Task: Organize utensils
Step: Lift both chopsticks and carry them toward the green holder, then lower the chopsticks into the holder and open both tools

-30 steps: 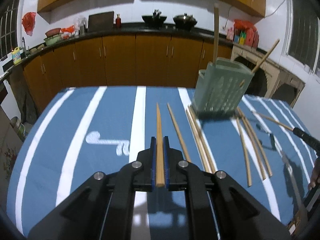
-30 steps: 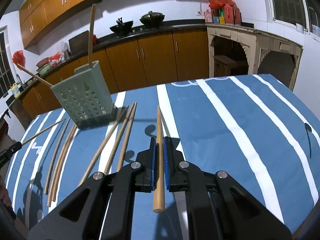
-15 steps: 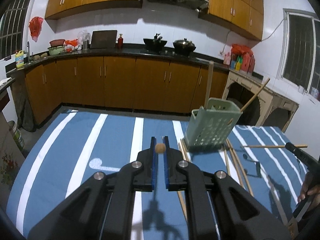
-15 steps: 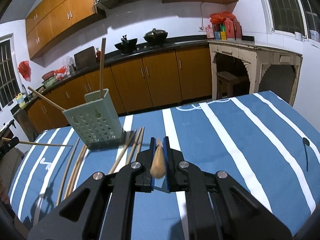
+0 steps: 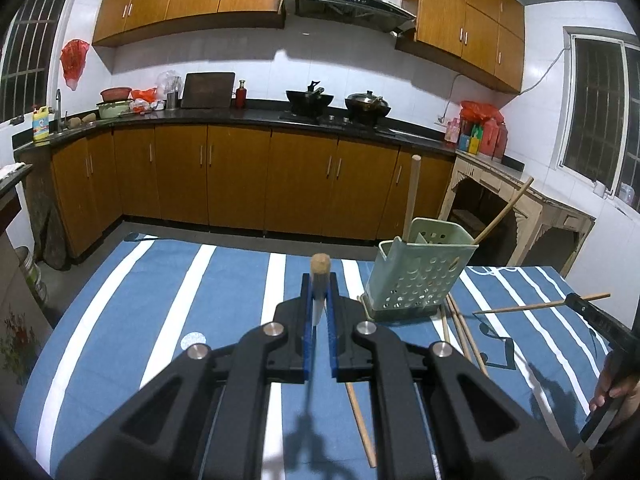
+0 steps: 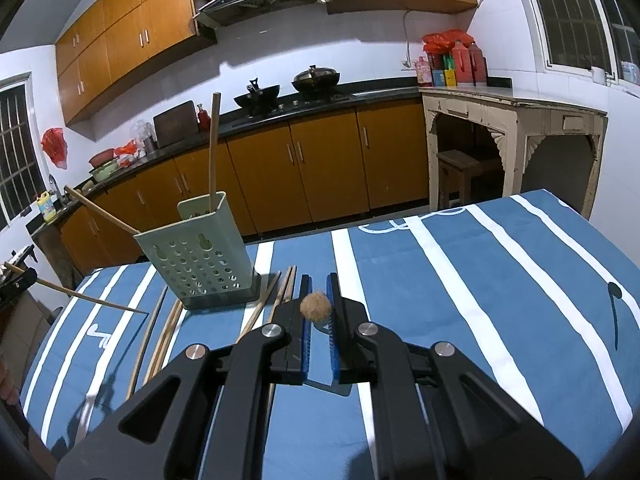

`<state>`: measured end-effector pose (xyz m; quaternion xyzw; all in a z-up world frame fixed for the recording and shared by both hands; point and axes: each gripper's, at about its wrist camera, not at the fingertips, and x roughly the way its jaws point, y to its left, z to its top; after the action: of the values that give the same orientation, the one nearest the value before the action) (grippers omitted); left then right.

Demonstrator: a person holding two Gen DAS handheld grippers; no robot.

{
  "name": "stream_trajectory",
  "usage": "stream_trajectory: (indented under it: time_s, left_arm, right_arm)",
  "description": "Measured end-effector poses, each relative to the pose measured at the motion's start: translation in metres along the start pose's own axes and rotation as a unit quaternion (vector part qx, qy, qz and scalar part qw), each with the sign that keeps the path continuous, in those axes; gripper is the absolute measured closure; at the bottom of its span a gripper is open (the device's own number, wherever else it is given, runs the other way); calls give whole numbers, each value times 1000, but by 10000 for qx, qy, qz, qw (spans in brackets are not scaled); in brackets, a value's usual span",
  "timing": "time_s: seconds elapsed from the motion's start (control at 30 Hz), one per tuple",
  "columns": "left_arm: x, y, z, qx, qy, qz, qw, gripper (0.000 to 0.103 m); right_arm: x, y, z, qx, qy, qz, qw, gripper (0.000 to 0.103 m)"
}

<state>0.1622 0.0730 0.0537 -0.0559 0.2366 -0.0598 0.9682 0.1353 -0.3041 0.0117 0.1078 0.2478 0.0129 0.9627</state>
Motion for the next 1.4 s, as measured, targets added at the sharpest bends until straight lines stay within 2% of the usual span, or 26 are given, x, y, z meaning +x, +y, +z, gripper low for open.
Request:
stream_trajectory:
  time_s: [0.3,0.63,0.77,0.87,1.0,1.1,1.4]
  left_arm:
    - [-21,-13,26,114,-302,-305,9990,96]
    - [-34,-59,64,318,-636,-769,9945,96]
    - [-33,-78,86,295,-943,-840,9916,96]
    - [-28,-90,106,215,-1245,-735,9893,96]
    - [-16,-96,128,80,-1481,-624,9870,96]
    - [1,-100,134,34,-1479,-562,9874,96]
    - [54,-94,114,-98,-1018,-442,9938,96]
  right_arm:
    - [-18,13,35,-72,-419,330,9986,95]
    - [-43,40,87,25,-935,1103,9895,95]
    - [-50,63,108,-116,-1333,1279,9827,95]
    - [-41,74,121,-194,-1522,1251,9802,95]
    - [-21,84,127,-260,-1601,1117,9804,95]
    - [-5,91,125,-311,-1619,1051,9807,95]
    - [34,98,104,-446,-1101,920,9887,95]
